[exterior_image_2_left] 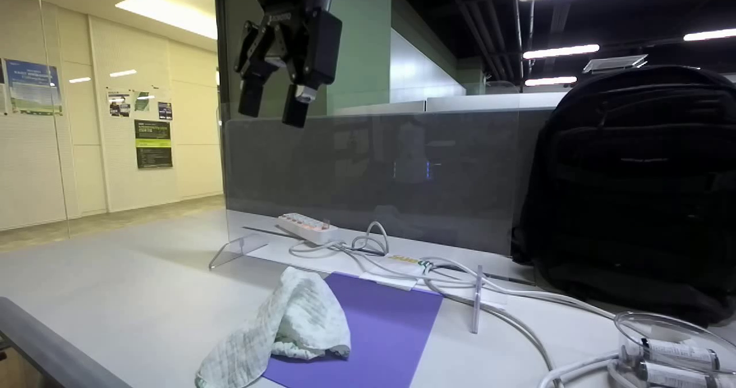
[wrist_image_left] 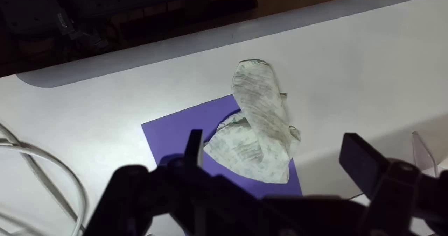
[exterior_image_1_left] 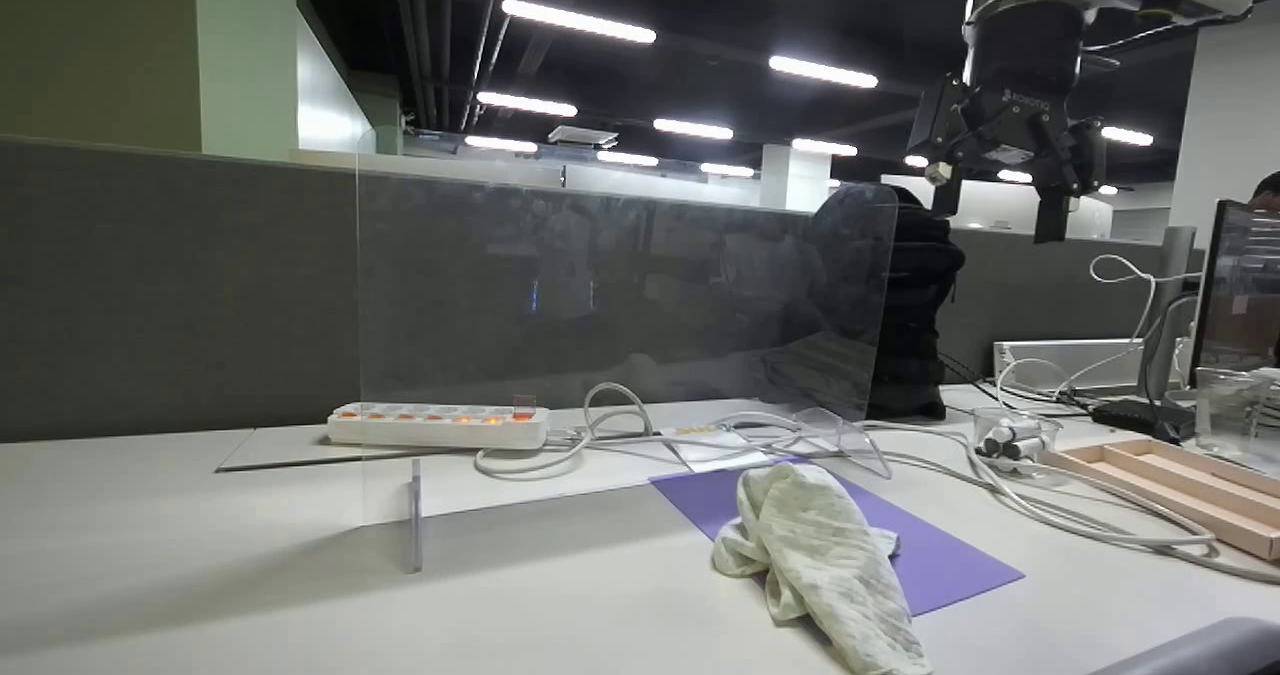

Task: Hang the towel on top of the transparent thing

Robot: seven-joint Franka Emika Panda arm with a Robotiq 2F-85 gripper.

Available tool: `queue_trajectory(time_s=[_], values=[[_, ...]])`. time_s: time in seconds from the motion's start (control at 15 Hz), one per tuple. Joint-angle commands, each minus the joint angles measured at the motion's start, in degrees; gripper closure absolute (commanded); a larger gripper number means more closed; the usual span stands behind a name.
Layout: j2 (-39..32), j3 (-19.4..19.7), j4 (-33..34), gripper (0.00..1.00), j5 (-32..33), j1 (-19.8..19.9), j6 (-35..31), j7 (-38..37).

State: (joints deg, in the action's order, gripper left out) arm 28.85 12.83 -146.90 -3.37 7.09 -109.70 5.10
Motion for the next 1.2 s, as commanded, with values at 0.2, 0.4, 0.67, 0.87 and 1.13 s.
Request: queue_trajectory(time_s=[0.2, 0.4, 0.67, 0.87, 1.13], values=[[-7.2, -1.9, -5.2, 0.0, -1.7, -0.2, -16.7, 0.4], [-14.6, -1.2, -8.0, 0.0, -4.6, -1.3, -30.2, 3.5], [-24.9, -1.1, -8.6, 0.0, -14.4, -4.0, -40.9, 11.2], [-29.5, -3.5, -7.5, 0.0, -25.4, -5.2, -42.3, 18.3], [-34.1, -5.8, -5.9, 0.0, -33.7, -6.6, -44.0, 25.1]])
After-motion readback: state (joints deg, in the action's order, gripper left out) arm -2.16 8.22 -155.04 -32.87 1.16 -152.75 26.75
